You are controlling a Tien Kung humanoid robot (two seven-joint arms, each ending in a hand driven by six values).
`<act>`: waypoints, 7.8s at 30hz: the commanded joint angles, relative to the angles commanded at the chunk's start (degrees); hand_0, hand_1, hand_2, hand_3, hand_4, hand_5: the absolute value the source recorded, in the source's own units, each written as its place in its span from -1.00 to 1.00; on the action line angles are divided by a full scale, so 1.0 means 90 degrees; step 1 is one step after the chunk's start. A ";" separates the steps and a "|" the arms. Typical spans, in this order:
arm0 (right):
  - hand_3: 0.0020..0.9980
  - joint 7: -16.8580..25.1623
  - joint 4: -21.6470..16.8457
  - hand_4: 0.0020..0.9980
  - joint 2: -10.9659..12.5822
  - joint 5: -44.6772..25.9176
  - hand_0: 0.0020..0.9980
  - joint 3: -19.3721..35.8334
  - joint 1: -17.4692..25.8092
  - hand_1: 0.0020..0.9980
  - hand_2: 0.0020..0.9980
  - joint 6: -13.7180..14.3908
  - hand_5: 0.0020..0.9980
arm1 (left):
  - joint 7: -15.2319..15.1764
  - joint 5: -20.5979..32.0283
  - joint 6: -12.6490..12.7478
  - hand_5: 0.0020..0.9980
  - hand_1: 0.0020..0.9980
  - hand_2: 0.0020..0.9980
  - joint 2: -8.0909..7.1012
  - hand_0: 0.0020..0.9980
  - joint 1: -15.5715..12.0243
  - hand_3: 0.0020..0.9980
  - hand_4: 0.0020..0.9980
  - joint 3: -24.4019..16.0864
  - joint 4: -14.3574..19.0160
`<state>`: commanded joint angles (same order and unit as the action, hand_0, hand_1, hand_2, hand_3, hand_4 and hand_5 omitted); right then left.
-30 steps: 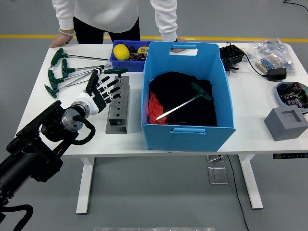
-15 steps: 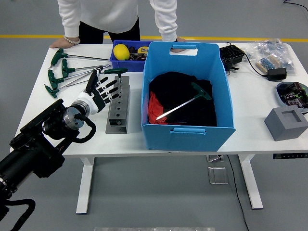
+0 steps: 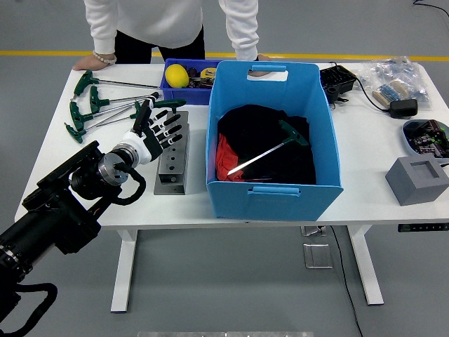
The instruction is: Lift tool from toolbox,place it in box,lift tool from toolbox,place it in box
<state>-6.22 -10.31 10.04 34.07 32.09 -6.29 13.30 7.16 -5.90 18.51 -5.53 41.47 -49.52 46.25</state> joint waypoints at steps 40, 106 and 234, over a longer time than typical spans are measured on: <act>0.11 0.0055 0.0000 0.59 0.0034 -0.0371 0.30 -0.0594 -0.0177 0.23 0.42 -0.0025 0.23 | -0.0332 0.0811 -0.0561 1.00 -0.23 0.22 0.0331 -0.52 0.0617 0.84 0.86 0.0706 -0.1043; 0.11 0.0012 0.0000 0.60 0.0009 -0.0070 0.30 -0.0205 0.0020 0.23 0.42 -0.0048 0.23 | -0.0198 0.0766 -0.0571 1.00 0.46 0.74 -0.0044 0.28 0.0584 0.70 0.82 0.0099 0.0331; 0.12 -0.0182 0.0000 0.58 -0.0017 0.1107 0.30 0.1077 0.0106 0.20 0.41 -0.0133 0.23 | -0.2991 -0.6987 0.0661 0.65 0.87 1.00 0.0192 0.80 -0.5611 0.82 0.81 -0.2423 0.4661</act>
<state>-7.85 -10.31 9.89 44.03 41.79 -5.34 12.10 -19.76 -68.79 24.46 -3.80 -9.03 -71.32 88.20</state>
